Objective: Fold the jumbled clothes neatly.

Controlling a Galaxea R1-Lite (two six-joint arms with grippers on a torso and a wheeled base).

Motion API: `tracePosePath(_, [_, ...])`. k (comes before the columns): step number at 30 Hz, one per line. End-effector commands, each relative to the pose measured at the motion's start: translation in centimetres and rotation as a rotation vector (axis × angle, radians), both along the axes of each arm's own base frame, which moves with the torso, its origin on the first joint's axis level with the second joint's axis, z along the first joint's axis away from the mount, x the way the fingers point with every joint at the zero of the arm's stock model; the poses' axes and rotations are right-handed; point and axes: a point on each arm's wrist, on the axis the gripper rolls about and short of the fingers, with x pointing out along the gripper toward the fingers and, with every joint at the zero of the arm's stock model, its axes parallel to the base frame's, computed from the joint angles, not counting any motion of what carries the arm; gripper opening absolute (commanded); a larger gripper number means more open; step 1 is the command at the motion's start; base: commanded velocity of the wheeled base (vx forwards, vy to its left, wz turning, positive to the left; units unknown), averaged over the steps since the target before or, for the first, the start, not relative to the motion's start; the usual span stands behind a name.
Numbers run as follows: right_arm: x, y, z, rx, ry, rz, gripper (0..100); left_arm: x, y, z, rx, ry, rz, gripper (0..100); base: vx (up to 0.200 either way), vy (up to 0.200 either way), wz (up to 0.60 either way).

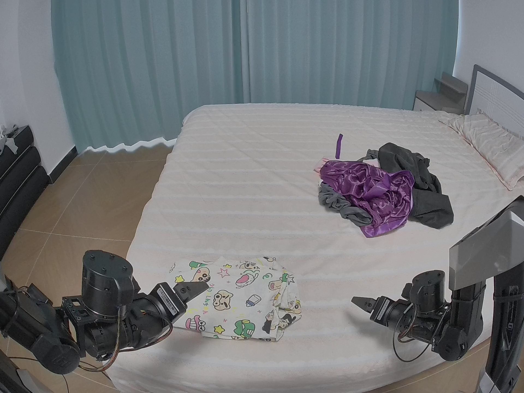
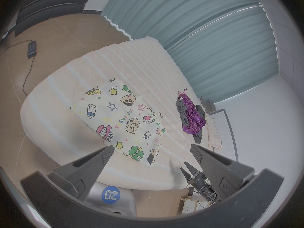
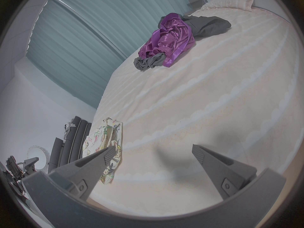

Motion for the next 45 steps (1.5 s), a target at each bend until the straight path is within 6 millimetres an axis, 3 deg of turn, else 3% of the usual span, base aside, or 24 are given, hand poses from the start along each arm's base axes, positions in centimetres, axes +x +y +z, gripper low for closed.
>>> tracePosePath(1, [-0.3,0.2,0.2,0.003,-0.007,0.008,100,0.1,0.6,-0.7,-0.003,0.024,0.006,100,0.0,0.2,0.0])
tracePosePath(5, [-0.6,1.0,1.0,0.003,-0.039,0.024,100,1.2,2.0,-1.0,-0.067,0.033,0.012,100,0.0,0.2,0.0])
tracePosePath(19, [-1.5,2.2,1.4,0.009,-0.049,0.071,100,1.4,3.1,-1.7,-0.108,0.088,-0.001,100,0.0,0.2,0.0])
tracePosePath(24, [-1.6,4.4,1.5,0.019,-0.082,0.144,100,1.6,3.7,-2.1,-0.136,0.117,-0.018,100,0.0,0.0,0.0])
tracePosePath(26, [-2.0,5.8,1.2,0.016,-0.084,0.201,100,1.8,3.8,-3.2,-0.139,0.133,-0.02,100,0.0,0.0,0.0])
tracePosePath(35, [-1.1,8.5,-0.5,-0.04,-0.051,0.287,100,2.1,3.6,-4.8,-0.142,0.1,-0.02,100,0.0,0.0,0.0])
tracePosePath(45, [-0.6,9.3,-0.7,-0.05,-0.036,0.297,100,2.0,3.6,-4.8,-0.141,0.102,-0.023,100,0.0,0.0,0.0])
